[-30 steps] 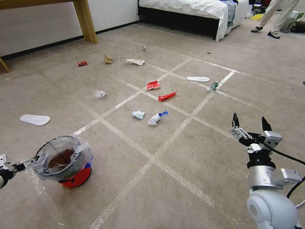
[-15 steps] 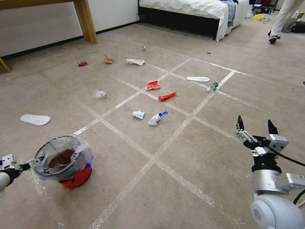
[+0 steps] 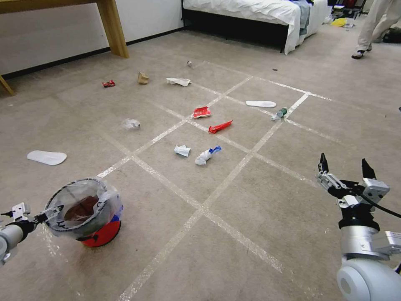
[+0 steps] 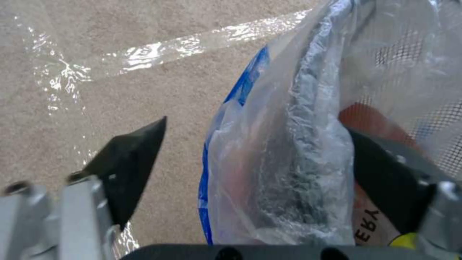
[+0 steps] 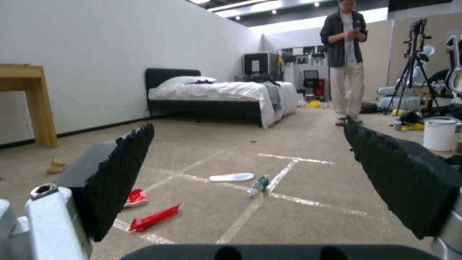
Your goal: Pick up the trash bin and place the garbage on the floor into it.
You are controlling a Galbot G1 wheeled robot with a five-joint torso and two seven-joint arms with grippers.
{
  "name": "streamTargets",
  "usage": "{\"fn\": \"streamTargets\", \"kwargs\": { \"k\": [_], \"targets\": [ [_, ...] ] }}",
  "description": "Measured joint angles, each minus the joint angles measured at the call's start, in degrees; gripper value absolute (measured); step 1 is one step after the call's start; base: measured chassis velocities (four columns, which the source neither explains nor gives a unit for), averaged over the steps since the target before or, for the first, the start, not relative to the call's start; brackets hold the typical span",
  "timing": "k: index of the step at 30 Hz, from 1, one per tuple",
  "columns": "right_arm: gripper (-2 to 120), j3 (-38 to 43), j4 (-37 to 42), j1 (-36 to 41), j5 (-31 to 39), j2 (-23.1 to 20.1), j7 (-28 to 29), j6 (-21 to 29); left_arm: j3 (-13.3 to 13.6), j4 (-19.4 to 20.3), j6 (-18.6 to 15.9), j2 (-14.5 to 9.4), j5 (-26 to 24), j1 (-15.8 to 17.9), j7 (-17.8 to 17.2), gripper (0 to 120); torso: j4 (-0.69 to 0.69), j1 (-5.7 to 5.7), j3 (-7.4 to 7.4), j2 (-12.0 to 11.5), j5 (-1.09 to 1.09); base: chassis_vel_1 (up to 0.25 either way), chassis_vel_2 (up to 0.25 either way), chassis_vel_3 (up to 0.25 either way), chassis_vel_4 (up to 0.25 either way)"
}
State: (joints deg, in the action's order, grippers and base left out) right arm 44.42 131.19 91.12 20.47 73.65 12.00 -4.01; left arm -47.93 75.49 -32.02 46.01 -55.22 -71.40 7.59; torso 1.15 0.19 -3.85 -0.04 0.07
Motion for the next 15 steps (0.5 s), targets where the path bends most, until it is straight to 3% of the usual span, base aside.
{"fn": "streamTargets", "kwargs": {
  "k": [15],
  "targets": [
    [100, -0.5, -1.0, -1.2, 0.3, 0.1, 0.3, -0.3, 1.7, 3.0, -1.4, -2.2, 1.6, -2.6, 0.1, 31, 0.02, 0.0, -0.01, 0.0, -0.06, 0.0, 0.0, 0.0, 0.0]
  ]
}}
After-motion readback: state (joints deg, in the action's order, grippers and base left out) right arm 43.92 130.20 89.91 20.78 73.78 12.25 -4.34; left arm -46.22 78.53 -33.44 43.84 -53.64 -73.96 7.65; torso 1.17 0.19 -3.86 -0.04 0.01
